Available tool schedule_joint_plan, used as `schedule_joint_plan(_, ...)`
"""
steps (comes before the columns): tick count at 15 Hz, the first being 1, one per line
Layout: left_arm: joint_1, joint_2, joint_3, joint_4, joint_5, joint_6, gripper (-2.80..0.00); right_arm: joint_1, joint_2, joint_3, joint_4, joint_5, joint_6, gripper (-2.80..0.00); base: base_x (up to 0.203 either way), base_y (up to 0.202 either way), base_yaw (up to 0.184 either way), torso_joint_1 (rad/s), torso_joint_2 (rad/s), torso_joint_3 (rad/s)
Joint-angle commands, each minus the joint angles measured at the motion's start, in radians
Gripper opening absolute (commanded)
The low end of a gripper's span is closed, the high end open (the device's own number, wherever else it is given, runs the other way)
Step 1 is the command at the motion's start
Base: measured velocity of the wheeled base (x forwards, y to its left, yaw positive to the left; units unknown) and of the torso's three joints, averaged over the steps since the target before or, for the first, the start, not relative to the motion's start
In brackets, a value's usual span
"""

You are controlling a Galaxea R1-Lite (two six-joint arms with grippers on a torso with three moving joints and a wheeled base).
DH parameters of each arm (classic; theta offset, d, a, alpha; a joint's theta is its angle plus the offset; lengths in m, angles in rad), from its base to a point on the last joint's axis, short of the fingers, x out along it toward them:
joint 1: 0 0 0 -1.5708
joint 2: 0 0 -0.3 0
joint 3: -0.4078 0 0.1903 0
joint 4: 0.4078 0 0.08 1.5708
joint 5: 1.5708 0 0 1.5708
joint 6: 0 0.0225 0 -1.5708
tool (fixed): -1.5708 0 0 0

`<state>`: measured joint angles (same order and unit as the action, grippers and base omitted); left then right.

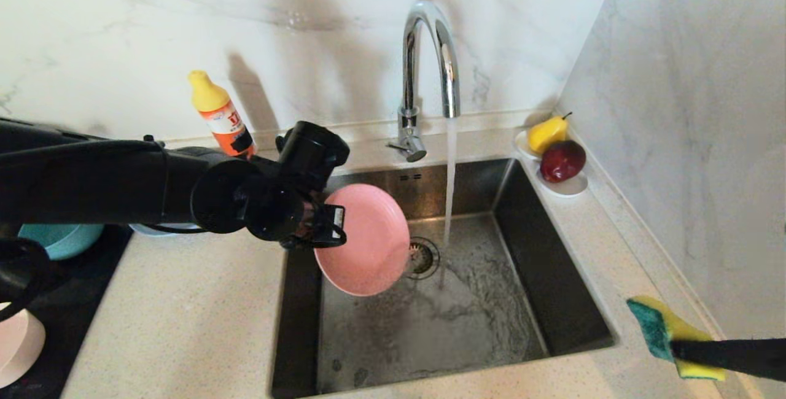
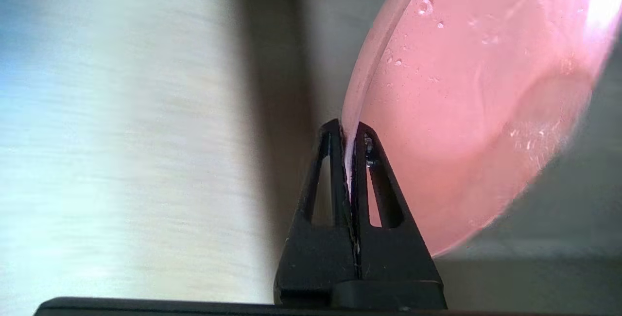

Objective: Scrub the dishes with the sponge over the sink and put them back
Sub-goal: Wash the plate

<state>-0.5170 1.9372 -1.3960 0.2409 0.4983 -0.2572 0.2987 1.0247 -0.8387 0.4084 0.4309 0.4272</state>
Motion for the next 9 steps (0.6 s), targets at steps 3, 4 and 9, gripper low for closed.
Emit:
schedule_joint_plan(3, 0.027, -0.027, 0.005, -0.028, 0.066, 0.048, -2.80, 0.000, 0.003, 0.015, -0.007, 0.000, 0.003, -2.80, 0.000, 0.000, 0.000, 0.000, 0.00, 0.000)
schedule_joint_plan(4, 0.027, -0.031, 0.005, -0.033, 0.066, 0.049, -2.80, 0.000, 0.003, 0.013, -0.007, 0.000, 0.002, -2.80, 0.000, 0.000, 0.000, 0.000, 0.00, 0.000)
schedule_joint_plan(9, 0.025, -0.144, 0.029, -0.031, 0.055, 0.043, -2.80, 0.001, 0.007, 0.012, -0.008, 0.003, 0.001, -2.80, 0.000, 0.000, 0.000, 0.000, 0.00, 0.000)
